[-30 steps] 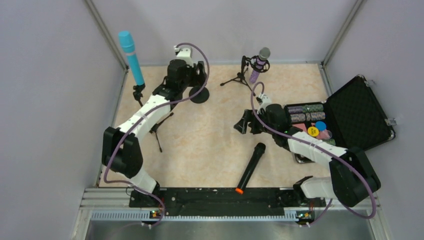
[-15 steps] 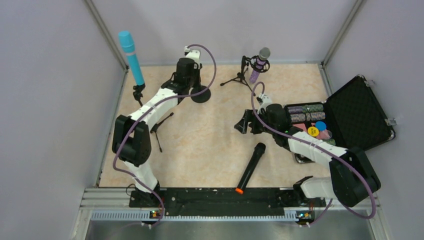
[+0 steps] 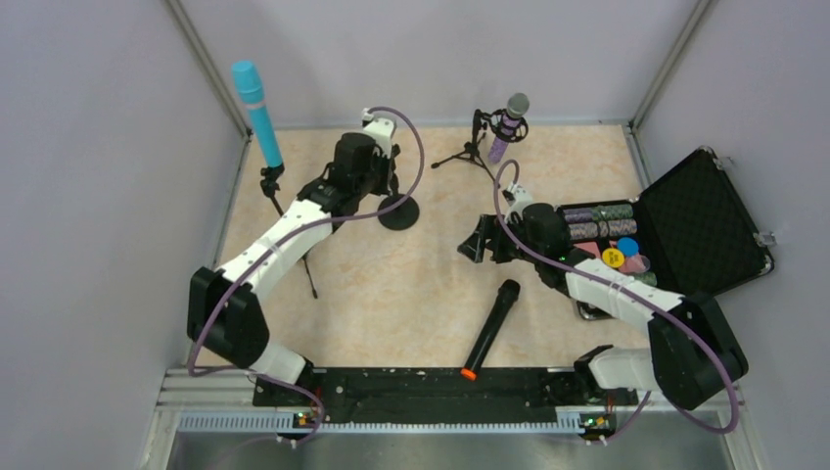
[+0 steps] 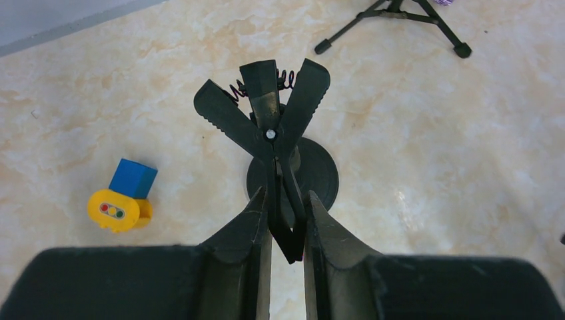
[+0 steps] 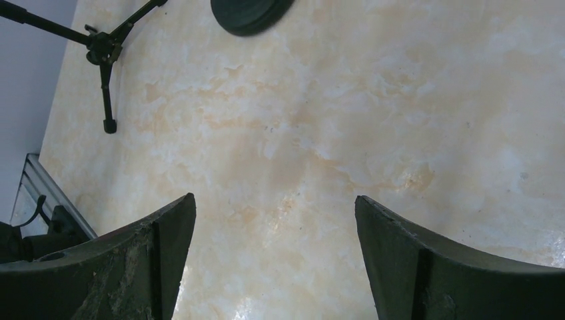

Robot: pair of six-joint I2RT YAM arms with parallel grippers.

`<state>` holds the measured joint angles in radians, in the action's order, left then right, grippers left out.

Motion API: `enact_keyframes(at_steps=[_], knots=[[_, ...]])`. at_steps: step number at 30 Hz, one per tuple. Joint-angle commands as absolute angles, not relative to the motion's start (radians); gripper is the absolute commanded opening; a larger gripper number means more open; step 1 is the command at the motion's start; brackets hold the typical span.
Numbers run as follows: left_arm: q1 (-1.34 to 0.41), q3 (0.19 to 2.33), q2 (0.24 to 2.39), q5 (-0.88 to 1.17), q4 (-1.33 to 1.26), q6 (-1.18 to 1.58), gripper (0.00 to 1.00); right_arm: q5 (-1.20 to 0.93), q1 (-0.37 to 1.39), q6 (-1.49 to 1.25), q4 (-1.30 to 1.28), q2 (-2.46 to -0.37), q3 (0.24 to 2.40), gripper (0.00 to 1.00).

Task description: Attach the microphones to the stand

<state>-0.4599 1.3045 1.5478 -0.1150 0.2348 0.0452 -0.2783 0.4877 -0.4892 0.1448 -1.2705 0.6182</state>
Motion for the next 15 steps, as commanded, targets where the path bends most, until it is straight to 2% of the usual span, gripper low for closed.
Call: enact_keyframes(at_steps=[1, 7, 15], knots=[[-0.502, 1.228, 1.378, -0.117, 0.184, 0.091, 0.0, -0.3, 0.476, -0.506, 0.162, -1.234, 0.663, 0.87], [-0.593, 1.115, 1.267, -0.195, 0.181, 0.18, 0.0, -0.319, 0.476, -0.516, 0.192, -1.223, 0.643, 0.87], [-0.726, 1.093, 1.245, -0.367, 0.211, 0.263, 0.0, -0.328, 0.476, -0.512, 0.185, -1.217, 0.647, 0.87]])
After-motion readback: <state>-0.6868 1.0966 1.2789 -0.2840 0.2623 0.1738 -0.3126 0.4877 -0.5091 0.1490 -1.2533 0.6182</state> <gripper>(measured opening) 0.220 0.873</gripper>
